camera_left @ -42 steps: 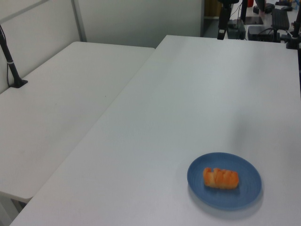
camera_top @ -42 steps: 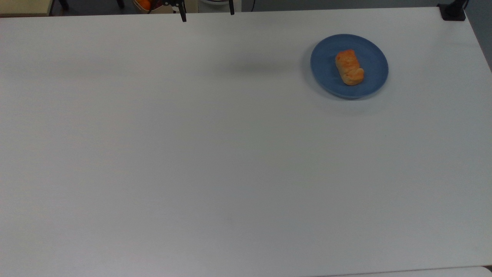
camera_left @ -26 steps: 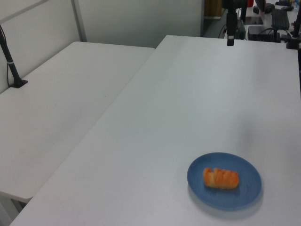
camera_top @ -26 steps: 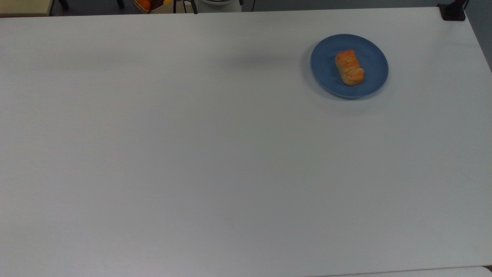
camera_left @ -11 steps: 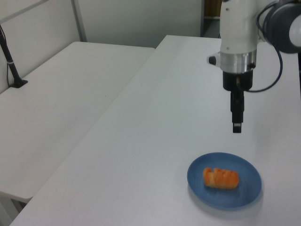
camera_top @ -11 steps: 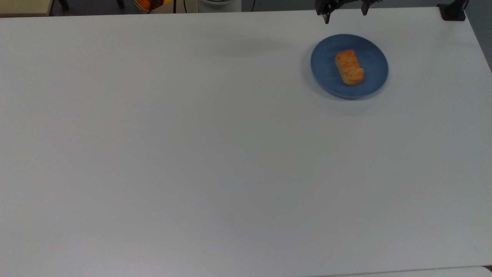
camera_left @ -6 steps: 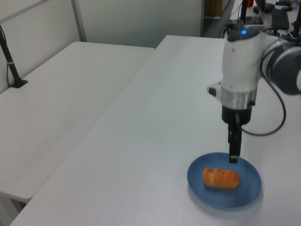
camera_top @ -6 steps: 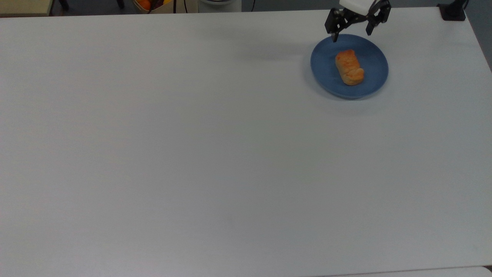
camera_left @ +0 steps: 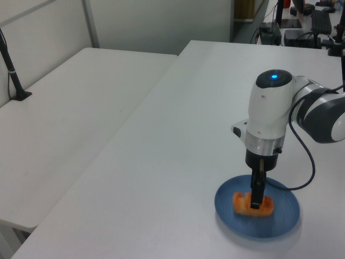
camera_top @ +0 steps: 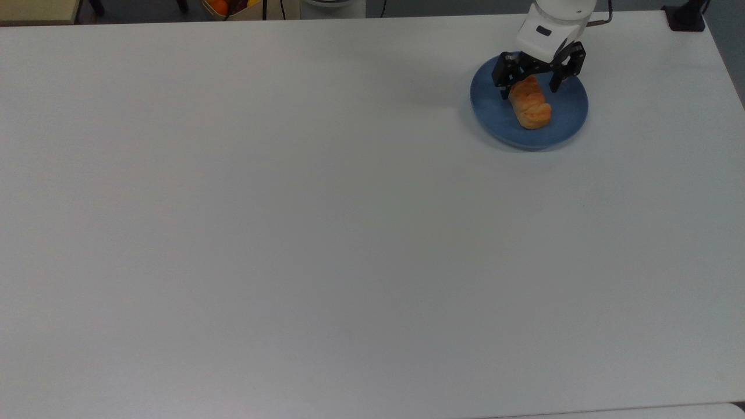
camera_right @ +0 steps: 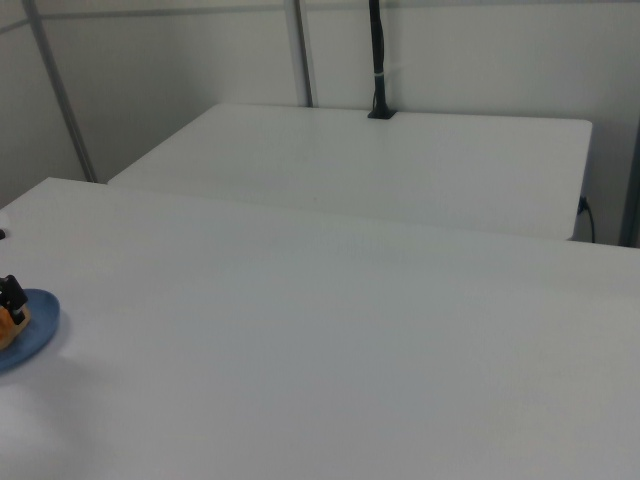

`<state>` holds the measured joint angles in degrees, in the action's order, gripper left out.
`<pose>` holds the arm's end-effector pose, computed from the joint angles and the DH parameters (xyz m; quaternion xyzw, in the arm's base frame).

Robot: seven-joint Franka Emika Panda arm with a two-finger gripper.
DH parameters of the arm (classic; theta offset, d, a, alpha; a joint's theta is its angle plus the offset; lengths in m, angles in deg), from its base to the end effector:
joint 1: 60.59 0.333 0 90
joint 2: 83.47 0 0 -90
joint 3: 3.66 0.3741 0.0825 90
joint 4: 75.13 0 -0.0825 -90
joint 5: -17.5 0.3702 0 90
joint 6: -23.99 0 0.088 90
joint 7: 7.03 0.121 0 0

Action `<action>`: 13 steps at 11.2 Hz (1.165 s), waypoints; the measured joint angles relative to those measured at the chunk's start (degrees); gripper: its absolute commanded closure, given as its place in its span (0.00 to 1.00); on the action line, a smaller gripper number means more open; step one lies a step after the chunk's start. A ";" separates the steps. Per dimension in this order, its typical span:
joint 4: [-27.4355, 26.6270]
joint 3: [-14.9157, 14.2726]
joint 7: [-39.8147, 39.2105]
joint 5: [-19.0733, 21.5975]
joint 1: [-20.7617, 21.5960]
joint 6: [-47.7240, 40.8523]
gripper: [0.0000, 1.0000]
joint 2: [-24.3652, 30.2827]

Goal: Put the bread on the table
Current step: 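Lower the gripper and close it on the bread roll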

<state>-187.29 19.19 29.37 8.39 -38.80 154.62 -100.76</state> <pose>0.4549 0.4183 0.3882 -0.9933 -0.1126 -0.0210 0.0128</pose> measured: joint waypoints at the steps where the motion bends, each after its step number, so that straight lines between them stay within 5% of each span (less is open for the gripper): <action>1: 0.00 0.00 0.18 -0.36 0.02 0.75 0.04 -0.56; 5: 0.07 0.00 0.24 -1.71 0.05 0.99 0.50 -1.84; 7: 0.09 0.02 0.24 -1.94 0.06 0.99 0.59 -2.07; 13: 0.75 0.01 0.21 -1.96 -1.60 0.84 0.60 -1.34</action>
<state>-186.54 19.19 29.58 6.43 -40.41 155.46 -102.10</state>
